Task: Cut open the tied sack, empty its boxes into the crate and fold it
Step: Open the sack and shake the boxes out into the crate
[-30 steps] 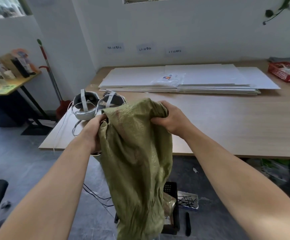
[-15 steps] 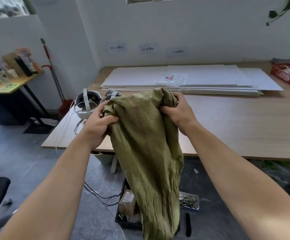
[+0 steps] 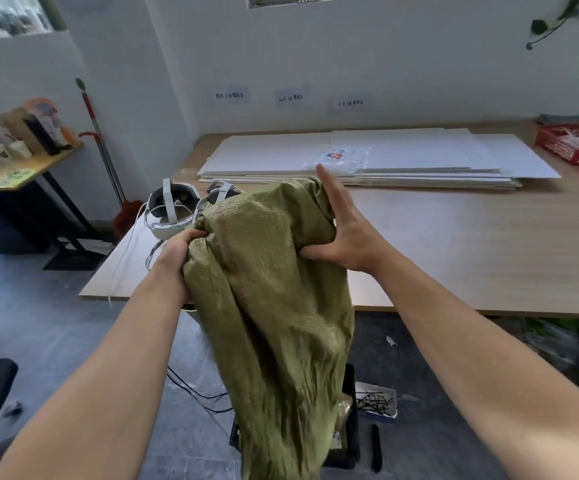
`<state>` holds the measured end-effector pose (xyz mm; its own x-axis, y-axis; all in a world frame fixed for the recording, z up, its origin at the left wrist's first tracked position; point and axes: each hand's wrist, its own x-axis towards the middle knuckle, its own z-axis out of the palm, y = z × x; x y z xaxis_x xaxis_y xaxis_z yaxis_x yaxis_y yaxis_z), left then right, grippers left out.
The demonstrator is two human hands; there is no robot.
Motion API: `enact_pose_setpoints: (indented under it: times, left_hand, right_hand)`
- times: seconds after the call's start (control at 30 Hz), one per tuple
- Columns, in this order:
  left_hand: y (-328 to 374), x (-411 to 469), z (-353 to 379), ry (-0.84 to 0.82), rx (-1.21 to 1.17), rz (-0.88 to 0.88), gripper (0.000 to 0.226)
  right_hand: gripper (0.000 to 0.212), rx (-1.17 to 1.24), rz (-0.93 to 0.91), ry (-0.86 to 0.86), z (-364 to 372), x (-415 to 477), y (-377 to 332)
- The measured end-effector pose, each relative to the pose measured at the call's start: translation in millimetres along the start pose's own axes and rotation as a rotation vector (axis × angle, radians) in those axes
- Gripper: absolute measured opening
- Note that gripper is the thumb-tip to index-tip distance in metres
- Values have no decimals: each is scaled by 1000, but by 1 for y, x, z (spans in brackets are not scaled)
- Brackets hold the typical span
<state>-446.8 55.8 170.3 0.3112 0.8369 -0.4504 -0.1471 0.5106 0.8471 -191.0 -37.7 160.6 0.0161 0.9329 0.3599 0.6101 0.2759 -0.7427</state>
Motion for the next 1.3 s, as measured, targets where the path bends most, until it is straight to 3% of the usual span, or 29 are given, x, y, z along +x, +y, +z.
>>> enact_pose_setpoints:
  times: [0.13, 0.33, 0.47, 0.53, 0.57, 0.6, 0.67, 0.87, 1.03, 1.17, 1.3]
  left_hand:
    - [4, -3, -6, -68, -2, 8, 57]
    - [-4, -10, -16, -105, 15, 6, 40]
    - [-5, -14, -12, -207, 34, 159, 49]
    - [-2, -13, -10, -215, 144, 281, 35]
    - [0, -10, -10, -219, 214, 318, 56]
    - [-1, -6, -12, -219, 294, 336, 86]
    - [-1, -3, -10, -239, 386, 371, 106]
    - [-3, -1, -11, -206, 213, 332, 51]
    - [-9, 7, -8, 61, 130, 275, 15]
    - [-7, 7, -12, 86, 83, 23, 24]
    - [-5, 9, -16, 93, 24, -64, 33]
  right_hand:
    - [112, 5, 102, -6, 0, -1, -3]
    - [72, 264, 264, 66, -2, -1, 5]
    - [62, 315, 318, 95, -4, 1, 8]
    - [59, 228, 338, 139, -1, 3, 8]
    - [59, 184, 341, 169, 0, 5, 8]
    - [61, 149, 342, 199, 0, 6, 8]
    - [68, 135, 368, 253, 0, 7, 8]
    - [96, 388, 520, 349, 1, 6, 16]
    - [102, 495, 385, 306, 2, -2, 10]
    - [117, 276, 180, 146, -3, -7, 4]
    - [127, -17, 2, 35, -4, -4, 1]
